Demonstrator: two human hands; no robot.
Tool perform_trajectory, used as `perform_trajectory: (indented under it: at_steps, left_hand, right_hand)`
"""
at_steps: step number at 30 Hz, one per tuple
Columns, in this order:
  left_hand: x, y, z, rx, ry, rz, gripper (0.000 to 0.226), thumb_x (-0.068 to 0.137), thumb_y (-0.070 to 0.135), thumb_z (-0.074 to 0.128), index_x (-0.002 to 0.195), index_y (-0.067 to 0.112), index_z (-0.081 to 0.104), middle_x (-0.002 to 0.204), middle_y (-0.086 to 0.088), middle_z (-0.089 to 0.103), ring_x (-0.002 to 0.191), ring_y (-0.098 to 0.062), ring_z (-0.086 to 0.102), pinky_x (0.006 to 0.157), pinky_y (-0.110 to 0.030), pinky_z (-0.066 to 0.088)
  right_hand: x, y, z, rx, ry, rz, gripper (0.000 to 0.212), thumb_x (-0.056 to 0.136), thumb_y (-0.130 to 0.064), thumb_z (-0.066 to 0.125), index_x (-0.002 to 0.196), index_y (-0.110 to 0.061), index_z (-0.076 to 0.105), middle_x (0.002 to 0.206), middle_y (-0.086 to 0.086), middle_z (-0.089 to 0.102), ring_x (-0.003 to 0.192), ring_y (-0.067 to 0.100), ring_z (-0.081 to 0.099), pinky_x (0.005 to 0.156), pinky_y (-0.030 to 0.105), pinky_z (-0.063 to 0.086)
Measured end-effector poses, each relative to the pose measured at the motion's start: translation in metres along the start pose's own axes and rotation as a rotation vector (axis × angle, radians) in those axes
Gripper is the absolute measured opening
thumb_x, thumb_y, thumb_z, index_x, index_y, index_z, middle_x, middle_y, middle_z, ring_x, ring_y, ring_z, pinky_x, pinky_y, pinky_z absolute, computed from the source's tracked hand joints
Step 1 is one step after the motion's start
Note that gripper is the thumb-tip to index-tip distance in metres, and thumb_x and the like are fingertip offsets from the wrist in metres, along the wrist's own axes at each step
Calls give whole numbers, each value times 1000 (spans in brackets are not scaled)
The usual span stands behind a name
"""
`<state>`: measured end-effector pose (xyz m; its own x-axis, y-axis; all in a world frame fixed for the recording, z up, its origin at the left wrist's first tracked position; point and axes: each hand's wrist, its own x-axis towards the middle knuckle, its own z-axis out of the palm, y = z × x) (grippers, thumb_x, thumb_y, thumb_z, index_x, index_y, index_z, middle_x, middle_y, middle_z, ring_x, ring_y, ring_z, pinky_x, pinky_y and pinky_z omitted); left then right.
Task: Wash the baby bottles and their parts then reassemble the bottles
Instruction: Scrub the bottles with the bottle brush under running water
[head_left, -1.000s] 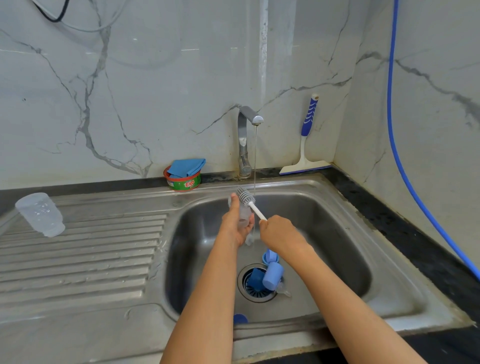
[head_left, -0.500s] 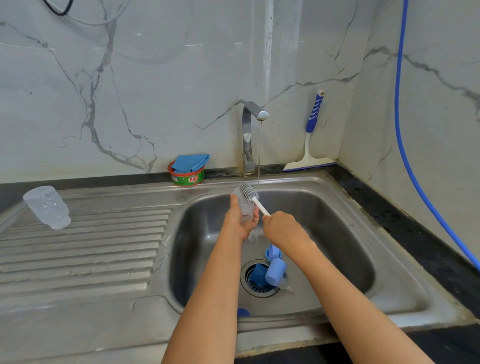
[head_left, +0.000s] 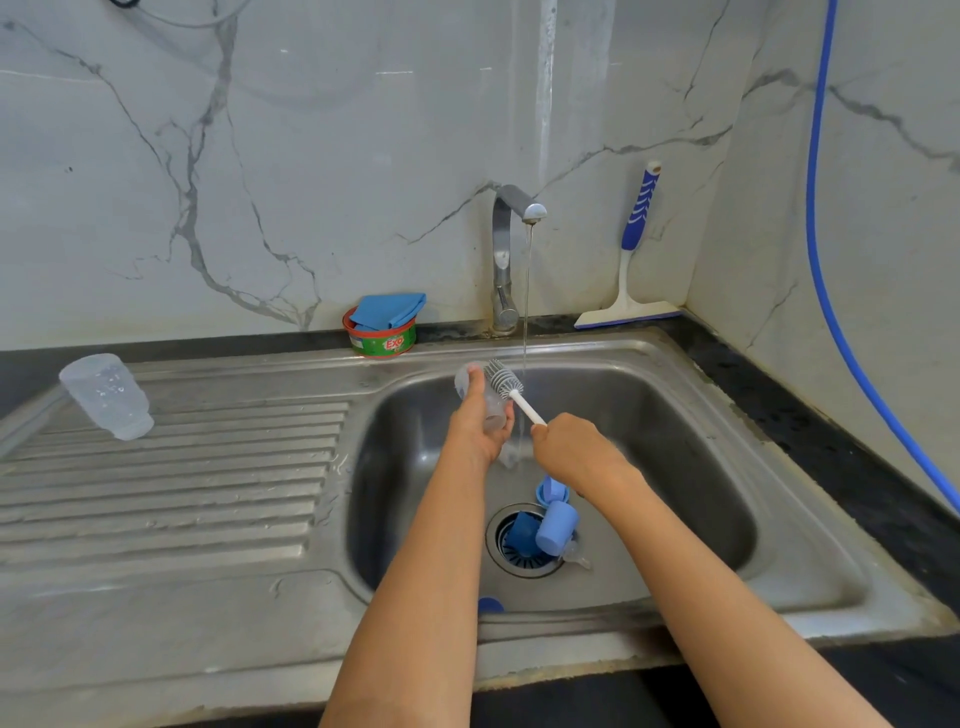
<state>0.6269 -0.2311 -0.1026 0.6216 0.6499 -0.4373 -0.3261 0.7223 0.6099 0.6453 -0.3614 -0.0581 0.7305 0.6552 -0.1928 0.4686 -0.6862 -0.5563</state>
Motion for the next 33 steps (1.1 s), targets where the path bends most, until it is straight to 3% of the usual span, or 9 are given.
perform_trajectory:
  at_steps: [6,9,14,19,22,24,27,30,33]
  left_hand:
    - [-2,-1,1,-116,-142,-56,58,88,45,64,128,6,50,116,-16,62,90,-19,64,83,-29,54]
    - [-1,-2,3,-118,-154,-35,58,89,46,62,130,7,47,114,-17,62,92,-21,64,95,-34,51]
    - [0,1,2,-194,-141,14,58,94,46,53,135,7,43,124,-19,56,101,-25,60,83,-33,55]
    - [-3,0,4,-137,-128,-22,58,94,50,50,132,6,44,110,-17,60,90,-23,62,69,-30,58]
    - [-8,0,6,-127,-165,-43,55,95,45,51,133,5,42,104,-18,61,84,-24,63,73,-32,55]
    - [-6,2,7,-137,-162,-47,56,97,44,49,134,4,41,103,-19,60,82,-25,62,74,-35,56]
    - [-3,5,5,-217,-112,-42,59,96,51,46,134,5,42,100,-18,58,79,-24,59,55,-30,57]
    - [-3,5,3,-111,-105,-4,66,89,63,47,125,8,49,105,-15,59,86,-19,58,69,-26,55]
    - [-6,4,4,-88,-124,4,60,86,48,63,127,7,48,114,-14,58,92,-18,60,76,-26,55]
  right_hand:
    - [0,-4,-3,-14,103,-33,20,99,-19,37,86,-8,48,73,4,52,63,18,49,58,26,38]
    - [2,-6,-3,-29,106,-41,19,99,-18,38,91,-8,51,85,8,54,73,23,52,61,27,39]
    - [4,-4,-3,20,42,-11,26,100,-26,35,90,-6,49,82,9,53,63,18,48,53,27,37]
    - [4,0,-4,27,50,9,28,101,-27,34,97,-5,51,83,8,52,64,17,48,51,25,35]
    - [10,1,-3,81,109,6,33,101,-28,33,99,-4,55,89,11,55,74,22,52,58,28,38]
    - [11,0,-2,106,93,-2,34,101,-28,33,100,-2,56,85,10,55,68,21,51,58,29,40]
    - [5,-3,-5,76,24,-7,29,101,-28,33,98,-6,52,74,4,49,58,14,46,51,25,38]
    - [0,-3,-7,36,-32,1,27,102,-29,32,97,-7,48,71,2,44,55,12,40,48,23,33]
    - [2,-1,-5,29,30,-3,29,101,-28,32,96,-6,50,75,4,48,60,15,45,52,25,35]
